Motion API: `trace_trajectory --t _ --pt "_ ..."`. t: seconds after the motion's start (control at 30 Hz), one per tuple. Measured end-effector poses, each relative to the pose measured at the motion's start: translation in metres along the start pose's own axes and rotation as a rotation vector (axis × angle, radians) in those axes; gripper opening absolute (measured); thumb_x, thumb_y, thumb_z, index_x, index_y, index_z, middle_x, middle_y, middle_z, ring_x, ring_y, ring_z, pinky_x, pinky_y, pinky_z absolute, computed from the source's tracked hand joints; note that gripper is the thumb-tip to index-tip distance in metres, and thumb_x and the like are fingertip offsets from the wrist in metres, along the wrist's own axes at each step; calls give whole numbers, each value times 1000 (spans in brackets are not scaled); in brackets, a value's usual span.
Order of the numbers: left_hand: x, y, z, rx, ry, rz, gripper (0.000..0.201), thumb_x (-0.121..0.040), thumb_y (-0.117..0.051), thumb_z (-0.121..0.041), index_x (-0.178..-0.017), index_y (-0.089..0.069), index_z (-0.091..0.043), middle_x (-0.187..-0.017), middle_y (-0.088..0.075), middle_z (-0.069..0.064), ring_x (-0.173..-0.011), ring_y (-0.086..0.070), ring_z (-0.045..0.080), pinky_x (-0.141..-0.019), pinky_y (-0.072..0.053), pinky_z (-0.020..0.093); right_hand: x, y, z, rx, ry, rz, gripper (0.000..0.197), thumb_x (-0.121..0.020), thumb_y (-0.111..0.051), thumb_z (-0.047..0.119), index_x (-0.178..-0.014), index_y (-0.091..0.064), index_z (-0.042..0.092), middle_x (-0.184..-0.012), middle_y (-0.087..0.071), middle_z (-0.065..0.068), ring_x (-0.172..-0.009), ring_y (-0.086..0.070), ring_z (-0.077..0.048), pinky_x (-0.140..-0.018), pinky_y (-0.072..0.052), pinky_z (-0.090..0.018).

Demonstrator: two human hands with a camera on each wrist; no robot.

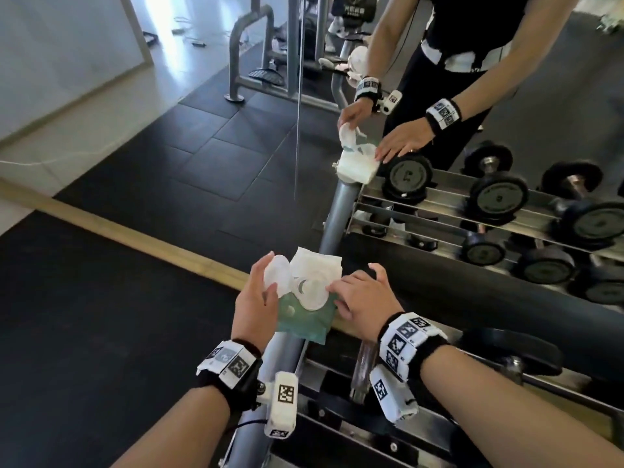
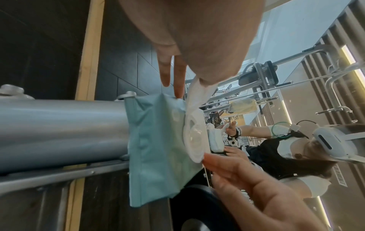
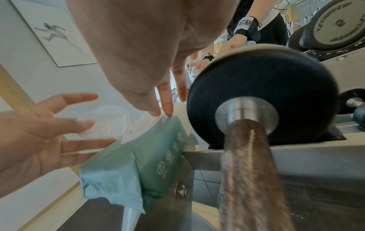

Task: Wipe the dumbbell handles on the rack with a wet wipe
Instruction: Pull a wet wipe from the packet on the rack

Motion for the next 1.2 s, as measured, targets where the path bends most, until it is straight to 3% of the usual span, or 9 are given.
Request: trace_trajectory --t 0.1,0.2,0.4,0.6,0.8,0.93,1.0,1.13,1.2 --pt "1 -5 10 10 52 47 51 -89 -69 -24 -133 -49 -43 -110 -65 6 -86 -60 14 -80 -49 27 -18 9 8 -4 41 -49 29 -96 -47 31 -123 -58 37 -121 -59 13 -118 -50 -16 -107 -15 -41" --pt "2 -13 18 66 71 143 93 -70 -88 -31 -146 -35 -32 -129 -53 -6 -114 -54 10 -97 -47 27 -36 15 17 -32 99 -18 33 -97 -46 28 -125 -57 41 -126 -52 14 -120 -44 -14 -103 -17 -37" --pt "-3 -18 27 113 61 186 114 -59 -94 -32 -149 -24 -34 -144 -41 -4 -132 -43 13 -109 -43 36 -56 14 25 0 128 112 30 -95 -49 26 -117 -63 41 -127 -49 11 -124 -39 -14 -104 -21 -40" --pt "-4 -17 30 84 56 179 115 -59 -94 -31 -148 -21 -38 -140 -37 -12 -125 -39 2 -90 -32 3 -54 17 16 -84 168 53 4 -91 -59 28 -92 -60 32 -101 -55 18 -105 -50 -10 -93 -19 -32" --pt "-8 -12 30 76 56 186 113 -64 -92 -25 -149 -20 -40 -145 -36 -11 -123 -38 -2 -89 -29 1 -44 18 -8 12 145 12 25 -87 -57 51 -76 -59 29 -77 -56 13 -86 -47 -11 -98 -22 -37" --pt "-8 -11 27 51 30 186 111 -65 -91 -24 -150 -20 -39 -150 -35 -10 -127 -38 1 -101 -37 18 -46 9 -1 34 43 9 30 -90 -50 62 -85 -53 33 -72 -60 13 -84 -44 -10 -95 -21 -36" --pt "-8 -10 24 23 20 197 112 -66 -90 -25 -149 -17 -42 -150 -34 -13 -128 -39 2 -102 -44 26 -47 8 8 37 18 -53 23 -89 -55 56 -87 -52 34 -72 -59 15 -86 -43 -11 -91 -21 -37" --pt "-7 -7 20 18 33 215 113 -67 -90 -24 -151 -16 -41 -152 -31 -14 -132 -39 9 -104 -48 39 -51 10 26 58 81 -57 22 -82 -61 30 -103 -58 37 -104 -52 14 -100 -45 -13 -89 -21 -38" --pt "-7 -7 19 19 32 217 113 -67 -90 -24 -151 -16 -39 -153 -30 -13 -133 -38 8 -105 -47 38 -51 12 29 37 107 -45 16 -82 -56 28 -93 -65 34 -103 -57 16 -98 -48 -13 -86 -19 -35"
Point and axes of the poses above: each hand's wrist, its own x-axis away from the middle knuckle, its own y-axis out of the back of the hand, z = x × y, the point moved 2 cm from there along -x, towards the middle knuckle
